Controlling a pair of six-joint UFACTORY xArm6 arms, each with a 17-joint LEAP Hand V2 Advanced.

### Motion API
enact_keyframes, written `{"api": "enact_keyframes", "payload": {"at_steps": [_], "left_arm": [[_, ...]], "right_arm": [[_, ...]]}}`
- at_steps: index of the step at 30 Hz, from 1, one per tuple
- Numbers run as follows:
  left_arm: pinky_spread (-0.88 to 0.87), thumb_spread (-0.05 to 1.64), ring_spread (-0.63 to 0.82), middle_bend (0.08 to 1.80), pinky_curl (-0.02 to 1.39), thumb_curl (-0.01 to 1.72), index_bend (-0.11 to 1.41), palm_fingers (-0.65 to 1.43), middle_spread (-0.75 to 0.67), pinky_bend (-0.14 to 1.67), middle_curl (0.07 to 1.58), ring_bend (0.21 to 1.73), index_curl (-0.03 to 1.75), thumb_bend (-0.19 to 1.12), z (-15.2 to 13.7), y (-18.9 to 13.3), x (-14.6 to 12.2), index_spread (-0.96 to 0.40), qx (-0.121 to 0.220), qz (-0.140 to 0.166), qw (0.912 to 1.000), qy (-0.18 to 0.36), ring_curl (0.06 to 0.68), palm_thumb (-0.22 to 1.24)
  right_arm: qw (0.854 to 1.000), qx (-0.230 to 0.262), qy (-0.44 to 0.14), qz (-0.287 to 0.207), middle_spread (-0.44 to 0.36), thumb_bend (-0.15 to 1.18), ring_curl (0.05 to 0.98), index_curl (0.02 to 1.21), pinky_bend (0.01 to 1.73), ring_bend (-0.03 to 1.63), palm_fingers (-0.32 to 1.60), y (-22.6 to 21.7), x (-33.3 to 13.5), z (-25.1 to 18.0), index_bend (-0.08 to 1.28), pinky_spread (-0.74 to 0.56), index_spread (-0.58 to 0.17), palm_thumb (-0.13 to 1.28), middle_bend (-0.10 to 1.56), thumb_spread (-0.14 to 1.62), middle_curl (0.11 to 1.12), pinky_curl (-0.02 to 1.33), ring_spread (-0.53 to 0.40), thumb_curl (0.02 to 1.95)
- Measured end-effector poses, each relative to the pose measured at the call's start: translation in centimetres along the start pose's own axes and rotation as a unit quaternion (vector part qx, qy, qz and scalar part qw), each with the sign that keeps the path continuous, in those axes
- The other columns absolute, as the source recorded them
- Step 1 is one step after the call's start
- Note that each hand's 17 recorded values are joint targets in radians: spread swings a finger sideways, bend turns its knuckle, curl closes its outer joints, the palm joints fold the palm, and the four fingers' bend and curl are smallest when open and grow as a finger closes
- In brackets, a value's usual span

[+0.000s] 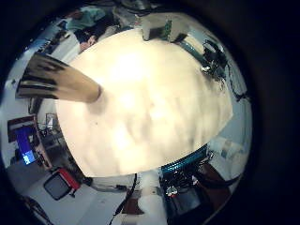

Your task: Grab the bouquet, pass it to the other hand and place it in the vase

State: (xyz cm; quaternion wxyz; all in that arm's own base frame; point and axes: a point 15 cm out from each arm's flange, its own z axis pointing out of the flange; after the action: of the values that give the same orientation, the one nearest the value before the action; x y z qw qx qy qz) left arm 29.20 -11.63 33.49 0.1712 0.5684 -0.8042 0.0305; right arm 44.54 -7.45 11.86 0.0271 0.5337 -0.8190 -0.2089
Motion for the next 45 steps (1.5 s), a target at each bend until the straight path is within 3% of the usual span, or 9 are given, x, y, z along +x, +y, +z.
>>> {"api": "enact_keyframes", "payload": {"at_steps": [6,12,16,18,21,24,33,36,45], "left_arm": [[0.57,0.83,0.63,0.18,0.29,0.31,0.19,0.04,0.51,0.19,0.26,0.34,0.37,-0.03,-0.2,0.1,0.0,0.21,0.001,-0.001,1.0,0.0,0.231,0.3],[0.57,0.83,0.63,0.18,0.29,0.32,0.19,0.04,0.51,0.19,0.26,0.34,0.38,-0.03,-0.2,0.2,0.0,0.2,0.0,-0.002,1.0,0.0,0.232,0.3],[0.57,0.83,0.63,0.18,0.3,0.32,0.19,0.04,0.51,0.19,0.26,0.34,0.38,-0.03,-0.2,0.2,-0.1,0.21,0.0,-0.004,1.0,0.001,0.233,0.3],[0.57,0.83,0.63,0.18,0.29,0.32,0.19,0.04,0.51,0.19,0.26,0.34,0.38,-0.03,-0.1,0.2,-0.2,0.21,-0.001,-0.006,1.0,0.001,0.233,0.3],[0.57,0.84,0.63,0.18,0.29,0.32,0.19,0.04,0.51,0.19,0.26,0.34,0.38,-0.03,-0.1,0.2,-0.2,0.21,-0.001,-0.006,1.0,0.001,0.233,0.3],[0.57,0.84,0.63,0.18,0.29,0.32,0.19,0.04,0.51,0.19,0.26,0.34,0.38,-0.03,-0.2,0.3,-0.2,0.21,0.001,-0.006,1.0,0.001,0.234,0.31],[0.57,0.85,0.63,0.18,0.29,0.31,0.19,0.04,0.51,0.19,0.26,0.34,0.38,-0.03,-0.2,-0.1,-0.1,0.21,0.0,-0.005,1.0,0.0,0.235,0.32],[0.57,0.85,0.63,0.18,0.29,0.31,0.19,0.04,0.51,0.19,0.26,0.34,0.38,-0.03,-0.1,-0.1,-0.1,0.21,0.0,-0.005,1.0,0.0,0.235,0.32],[0.57,0.85,0.63,0.18,0.29,0.31,0.19,0.04,0.51,0.19,0.26,0.34,0.38,-0.03,-0.1,-0.6,-0.3,0.21,0.002,-0.009,1.0,-0.001,0.236,0.33]], "right_arm": [[1.0,-0.001,0.001,-0.001,0.123,-0.02,0.267,0.29,0.37,0.74,0.32,0.0,0.0,0.1,0.18,0.17,-0.049,0.75,0.44,1.03,0.4,0.26,0.0,0.42],[1.0,-0.003,0.002,-0.003,-0.002,-0.02,0.293,0.32,0.36,0.85,0.52,0.1,-0.2,0.1,0.19,0.07,-0.119,0.79,0.54,1.01,0.44,0.24,-0.149,0.42],[1.0,-0.001,0.003,-0.004,-0.085,-0.02,0.332,0.33,0.55,0.95,0.7,0.1,-0.1,-0.1,0.16,-0.16,-0.181,0.81,0.55,1.01,0.47,0.27,-0.245,0.43],[1.0,0.005,0.005,-0.007,-0.158,-0.02,0.369,0.35,0.72,1.0,0.8,0.2,-0.2,-0.6,0.18,-0.37,-0.233,0.82,0.59,1.0,0.52,0.31,-0.304,0.43],[1.0,0.011,0.004,-0.011,-0.193,-0.02,0.391,0.37,0.81,1.02,0.84,0.3,-0.4,-1.4,0.18,-0.47,-0.266,0.82,0.6,1.0,0.55,0.33,-0.328,0.44],[1.0,0.016,0.004,-0.015,-0.26,-0.02,0.432,0.45,0.91,1.06,1.08,0.5,-0.5,-2.0,0.27,-0.6,-0.351,0.85,0.64,0.96,0.62,0.36,-0.338,0.45],[0.999,0.029,-0.001,-0.028,-0.274,-0.02,0.502,0.7,1.07,1.14,1.28,2.0,-0.9,-4.9,0.62,-0.51,-0.42,0.88,0.87,0.93,0.75,0.46,-0.295,0.46],[0.999,0.04,-0.005,-0.037,-0.253,-0.02,0.54,0.78,1.17,1.2,1.3,2.6,-1.2,-6.3,0.78,-0.43,-0.4,0.91,0.98,0.93,0.8,0.51,-0.268,0.47],[0.993,0.1,-0.016,-0.066,-0.21,0.03,0.613,0.87,1.32,1.31,1.2,5.3,-2.3,-12.5,0.99,-0.3,-0.328,1.08,1.15,0.92,0.86,0.62,-0.235,0.53]]}}
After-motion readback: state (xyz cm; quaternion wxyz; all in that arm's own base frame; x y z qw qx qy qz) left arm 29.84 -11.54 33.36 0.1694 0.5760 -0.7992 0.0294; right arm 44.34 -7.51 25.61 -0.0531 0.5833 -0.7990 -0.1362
